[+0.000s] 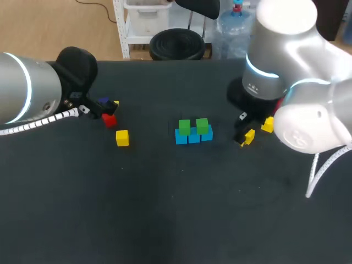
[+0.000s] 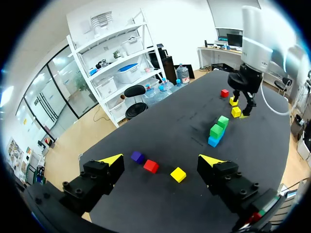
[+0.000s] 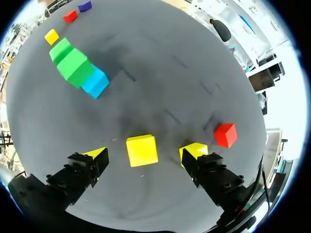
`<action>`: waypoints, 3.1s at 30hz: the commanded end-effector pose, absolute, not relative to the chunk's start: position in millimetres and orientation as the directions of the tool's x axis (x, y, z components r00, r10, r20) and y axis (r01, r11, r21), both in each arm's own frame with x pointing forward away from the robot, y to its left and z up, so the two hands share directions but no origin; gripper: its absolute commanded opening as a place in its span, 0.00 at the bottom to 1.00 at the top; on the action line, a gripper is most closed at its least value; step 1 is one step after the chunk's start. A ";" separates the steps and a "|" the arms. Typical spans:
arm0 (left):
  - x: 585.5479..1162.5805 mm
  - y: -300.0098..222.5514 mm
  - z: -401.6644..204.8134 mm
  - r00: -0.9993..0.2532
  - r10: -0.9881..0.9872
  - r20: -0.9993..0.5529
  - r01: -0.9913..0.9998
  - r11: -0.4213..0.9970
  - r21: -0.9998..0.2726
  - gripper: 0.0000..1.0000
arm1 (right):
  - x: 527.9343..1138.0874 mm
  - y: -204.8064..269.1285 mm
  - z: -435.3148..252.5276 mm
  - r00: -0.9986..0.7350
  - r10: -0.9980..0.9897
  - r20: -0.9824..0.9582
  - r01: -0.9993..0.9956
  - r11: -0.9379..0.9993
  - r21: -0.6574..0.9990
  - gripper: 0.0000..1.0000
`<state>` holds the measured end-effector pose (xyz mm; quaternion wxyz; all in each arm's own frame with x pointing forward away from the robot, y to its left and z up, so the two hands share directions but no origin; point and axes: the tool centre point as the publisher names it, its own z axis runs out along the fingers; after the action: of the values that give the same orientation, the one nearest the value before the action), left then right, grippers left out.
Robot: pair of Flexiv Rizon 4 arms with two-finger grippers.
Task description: Place the blue cubes, place green cubes on the blue cubes, place the yellow cubes on the green cubes, then place the red cubes on the yellow cubes, and place purple cube on the red cubes.
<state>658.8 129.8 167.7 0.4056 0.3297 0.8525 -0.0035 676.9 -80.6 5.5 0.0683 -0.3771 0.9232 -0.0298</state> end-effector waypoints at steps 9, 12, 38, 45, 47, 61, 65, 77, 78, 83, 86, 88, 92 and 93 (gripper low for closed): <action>658.6 129.4 166.6 -0.452 0.557 -0.696 0.562 0.784 0.263 1.00 | 677.5 -82.9 -2.5 -0.695 -0.709 -0.120 -0.710 0.703 -0.041 0.49; 658.6 129.4 166.6 -0.452 0.557 -0.696 0.562 0.784 0.263 1.00 | 676.8 -81.5 -4.3 -0.685 -0.720 -0.117 -0.721 0.692 -0.033 0.44; 658.6 129.4 166.6 -0.452 0.557 -0.696 0.562 0.784 0.263 1.00 | 659.8 -99.2 26.2 -0.553 -0.820 -0.152 -0.829 0.559 0.001 0.00; 658.6 129.4 166.6 -0.452 0.557 -0.696 0.562 0.784 0.263 1.00 | 656.1 -102.0 67.2 -0.453 -0.865 -0.215 -0.887 0.461 0.013 0.00; 658.6 129.4 166.6 -0.452 0.557 -0.696 0.562 0.784 0.263 1.00 | 651.0 -94.8 77.6 -0.398 -0.889 -0.227 -0.913 0.408 0.002 0.00; 658.6 129.4 166.6 -0.452 0.557 -0.696 0.562 0.784 0.263 1.00 | 616.5 -40.0 113.7 -0.114 -0.966 -0.233 -0.991 0.127 -0.041 0.00; 658.6 129.4 166.6 -0.452 0.557 -0.696 0.562 0.784 0.263 1.00 | 613.8 -27.5 107.3 -0.055 -0.977 -0.208 -0.997 0.066 -0.051 0.00; 658.6 129.4 166.6 -0.452 0.557 -0.696 0.562 0.784 0.263 1.00 | 608.6 -6.8 93.3 0.097 -0.979 -0.179 -0.993 -0.082 -0.091 0.00; 658.6 129.4 166.6 -0.452 0.557 -0.696 0.562 0.784 0.263 1.00 | 606.8 -6.0 94.4 0.106 -0.977 -0.185 -0.992 -0.091 -0.090 0.00; 658.6 129.4 166.6 -0.452 0.557 -0.696 0.562 0.784 0.263 1.00 | 605.5 -4.6 97.6 0.088 -0.976 -0.200 -0.991 -0.066 -0.112 0.00; 658.6 129.4 166.6 -0.452 0.557 -0.696 0.562 0.784 0.263 1.00 | 607.2 -13.4 102.4 0.015 -0.973 -0.228 -0.994 0.009 -0.107 0.00; 658.6 129.4 166.6 -0.452 0.557 -0.696 0.562 0.784 0.263 1.00 | 608.1 -22.2 103.6 -0.050 -0.968 -0.245 -0.993 0.074 -0.090 0.00; 658.6 129.4 166.6 -0.452 0.557 -0.696 0.562 0.784 0.263 1.00 | 609.5 -36.9 103.4 -0.146 -0.953 -0.264 -0.984 0.169 -0.065 0.00; 658.6 129.4 166.6 -0.452 0.557 -0.696 0.562 0.784 0.263 1.00 | 609.5 -36.9 103.4 -0.146 -0.953 -0.264 -0.984 0.169 -0.065 0.00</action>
<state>658.8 129.8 167.7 0.4056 0.3297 0.8525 -0.0035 615.8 -29.8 102.9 0.1134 -0.6416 0.7561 0.0608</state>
